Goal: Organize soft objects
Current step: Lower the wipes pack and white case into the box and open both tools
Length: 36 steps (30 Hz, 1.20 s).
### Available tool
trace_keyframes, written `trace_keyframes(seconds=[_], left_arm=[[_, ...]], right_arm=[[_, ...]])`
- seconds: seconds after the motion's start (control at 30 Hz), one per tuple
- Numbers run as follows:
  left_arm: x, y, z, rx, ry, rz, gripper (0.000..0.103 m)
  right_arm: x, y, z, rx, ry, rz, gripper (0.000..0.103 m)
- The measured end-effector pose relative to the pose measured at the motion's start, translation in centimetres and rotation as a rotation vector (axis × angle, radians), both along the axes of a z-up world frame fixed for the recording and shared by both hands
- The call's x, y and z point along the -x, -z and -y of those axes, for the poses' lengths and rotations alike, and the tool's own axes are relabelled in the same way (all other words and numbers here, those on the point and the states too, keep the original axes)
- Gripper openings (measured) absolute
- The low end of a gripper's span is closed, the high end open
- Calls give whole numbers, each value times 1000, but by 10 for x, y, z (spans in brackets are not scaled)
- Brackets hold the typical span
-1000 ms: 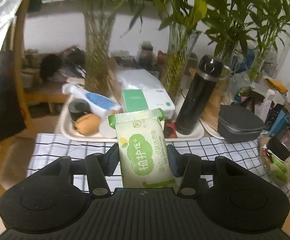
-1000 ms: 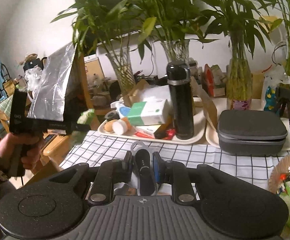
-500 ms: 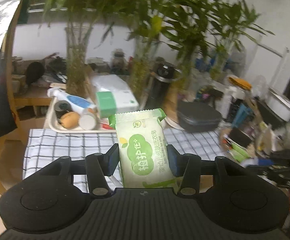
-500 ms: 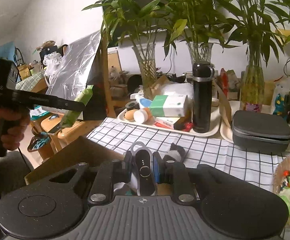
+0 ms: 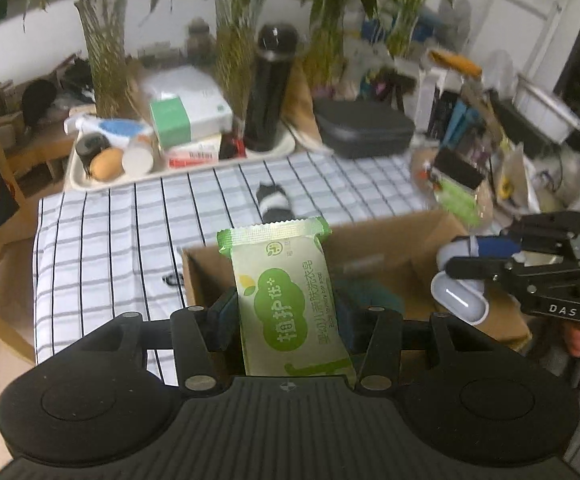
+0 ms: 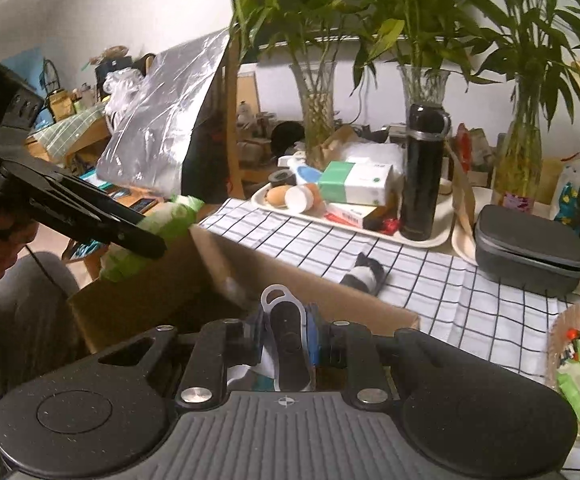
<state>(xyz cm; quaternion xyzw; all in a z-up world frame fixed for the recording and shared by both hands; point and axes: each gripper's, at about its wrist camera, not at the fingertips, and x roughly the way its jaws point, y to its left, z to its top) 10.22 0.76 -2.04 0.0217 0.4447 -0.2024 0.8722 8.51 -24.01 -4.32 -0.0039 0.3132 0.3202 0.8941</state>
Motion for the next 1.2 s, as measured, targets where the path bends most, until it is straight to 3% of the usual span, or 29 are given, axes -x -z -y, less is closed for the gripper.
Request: trace_keyframes(seconds=[0.27,0.3,0.33,0.37,0.4,0.43,0.53,0.77,1.2], left_arm=[[1,14,10,-79,-2,-99,49],[1,14,10,-79,-4,-95,49],[2,14,9,-72,-7,-94,52],[1,13,8,-64,-7,-96,65],[2,12,7,-54,-7,-93,71],[3,11,6,-45,-8,-82,75],[6,9,6,-32,2,-69,75],[13,5,-1,-15,-18,-48,75],[12,-1,-24,12,-54,9,75]], right_arm=[[12,5,-4,46,-27,-36,28],[11,6,-4,49,-24,-40,35],[12,6,-4,56,-17,-37,52],[13,5,-5,61,-6,-27,61],[13,4,-4,66,6,-14,76],[14,3,-4,67,15,-1,85],[13,1,-1,47,23,4,94],[5,2,2,58,74,-10,103],[-7,11,-1,104,124,-65,103]])
